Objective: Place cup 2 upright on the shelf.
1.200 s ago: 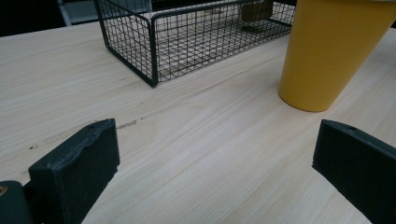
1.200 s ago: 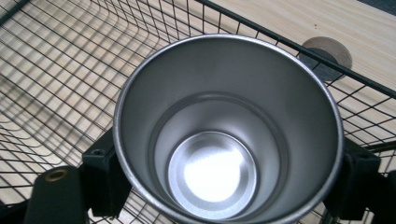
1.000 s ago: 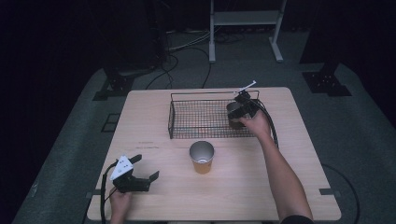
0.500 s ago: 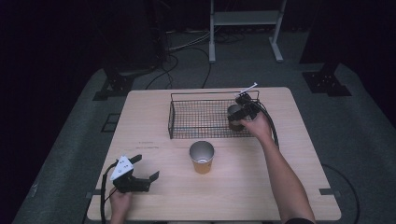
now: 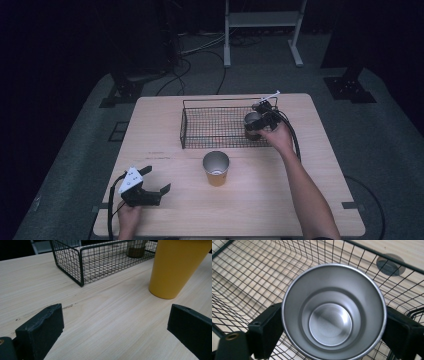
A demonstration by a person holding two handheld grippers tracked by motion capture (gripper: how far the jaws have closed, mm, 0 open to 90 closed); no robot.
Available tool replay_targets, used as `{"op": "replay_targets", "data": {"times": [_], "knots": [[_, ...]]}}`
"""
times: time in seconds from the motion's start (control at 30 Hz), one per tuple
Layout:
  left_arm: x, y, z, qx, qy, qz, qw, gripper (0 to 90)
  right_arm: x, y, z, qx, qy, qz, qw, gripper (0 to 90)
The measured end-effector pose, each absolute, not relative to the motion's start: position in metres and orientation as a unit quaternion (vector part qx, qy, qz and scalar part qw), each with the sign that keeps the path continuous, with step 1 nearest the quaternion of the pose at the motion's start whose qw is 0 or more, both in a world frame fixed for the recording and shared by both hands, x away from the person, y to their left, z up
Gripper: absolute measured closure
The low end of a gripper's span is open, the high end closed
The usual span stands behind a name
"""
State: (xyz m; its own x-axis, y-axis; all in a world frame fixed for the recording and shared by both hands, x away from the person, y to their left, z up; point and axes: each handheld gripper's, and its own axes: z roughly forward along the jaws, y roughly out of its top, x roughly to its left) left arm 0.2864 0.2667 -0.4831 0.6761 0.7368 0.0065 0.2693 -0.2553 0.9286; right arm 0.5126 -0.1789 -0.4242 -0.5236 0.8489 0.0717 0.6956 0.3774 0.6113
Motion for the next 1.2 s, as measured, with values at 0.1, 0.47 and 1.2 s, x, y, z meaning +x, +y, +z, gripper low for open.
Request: {"op": "replay_targets", "data": {"times": [0.1, 0.47, 1.2], "knots": [[0.286, 0.267, -0.483, 0.759, 0.331, 0.228, 0.512, 0.0, 0.511, -0.179, -0.422, 0.471, 0.817, 0.306, 0.132, 9.0], [0.286, 0.267, -0.483, 0.758, 0.331, 0.228, 0.513, 0.0, 0.506, -0.185, -0.408, 0.475, 0.799, 0.337, 0.148, 7.5], [0.286, 0.266, -0.483, 0.759, 0.332, 0.228, 0.511, 0.0, 0.451, -0.194, -0.370, 0.412, 0.807, 0.393, 0.155, 7.7]]}}
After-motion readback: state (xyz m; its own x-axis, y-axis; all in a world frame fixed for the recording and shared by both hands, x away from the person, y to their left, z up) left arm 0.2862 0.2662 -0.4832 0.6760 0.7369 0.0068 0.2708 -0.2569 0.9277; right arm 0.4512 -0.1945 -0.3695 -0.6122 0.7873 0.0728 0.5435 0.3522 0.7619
